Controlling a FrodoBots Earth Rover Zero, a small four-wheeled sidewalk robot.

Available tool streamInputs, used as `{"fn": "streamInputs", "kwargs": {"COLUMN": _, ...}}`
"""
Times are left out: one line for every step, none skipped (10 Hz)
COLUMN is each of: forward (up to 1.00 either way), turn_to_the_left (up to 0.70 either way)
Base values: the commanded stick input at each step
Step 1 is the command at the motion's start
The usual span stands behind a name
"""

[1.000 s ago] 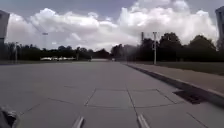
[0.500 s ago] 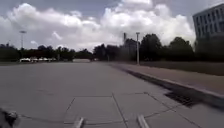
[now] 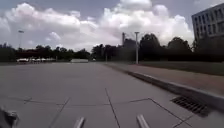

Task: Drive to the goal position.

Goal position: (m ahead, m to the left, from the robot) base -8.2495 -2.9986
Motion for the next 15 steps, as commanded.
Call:
{"fn": "streamInputs", "kwargs": {"forward": 0.7, "turn_to_the_left": 0.17}}
{"fn": "streamInputs", "kwargs": {"forward": 0.7, "turn_to_the_left": 0.22}}
{"fn": "streamInputs", "kwargs": {"forward": 0.7, "turn_to_the_left": 0.27}}
{"fn": "streamInputs", "kwargs": {"forward": 0.7, "turn_to_the_left": 0.31}}
{"fn": "streamInputs", "kwargs": {"forward": 0.7, "turn_to_the_left": 0.32}}
{"fn": "streamInputs", "kwargs": {"forward": 0.7, "turn_to_the_left": 0.17}}
{"fn": "streamInputs", "kwargs": {"forward": 0.7, "turn_to_the_left": 0.03}}
{"fn": "streamInputs", "kwargs": {"forward": 0.7, "turn_to_the_left": 0.0}}
{"fn": "streamInputs", "kwargs": {"forward": 0.7, "turn_to_the_left": 0.0}}
{"fn": "streamInputs", "kwargs": {"forward": 0.7, "turn_to_the_left": 0.0}}
{"fn": "streamInputs", "kwargs": {"forward": 0.7, "turn_to_the_left": 0.0}}
{"fn": "streamInputs", "kwargs": {"forward": 0.7, "turn_to_the_left": 0.0}}
{"fn": "streamInputs", "kwargs": {"forward": 0.7, "turn_to_the_left": 0.0}}
{"fn": "streamInputs", "kwargs": {"forward": 0.7, "turn_to_the_left": 0.0}}
{"fn": "streamInputs", "kwargs": {"forward": 0.7, "turn_to_the_left": 0.0}}
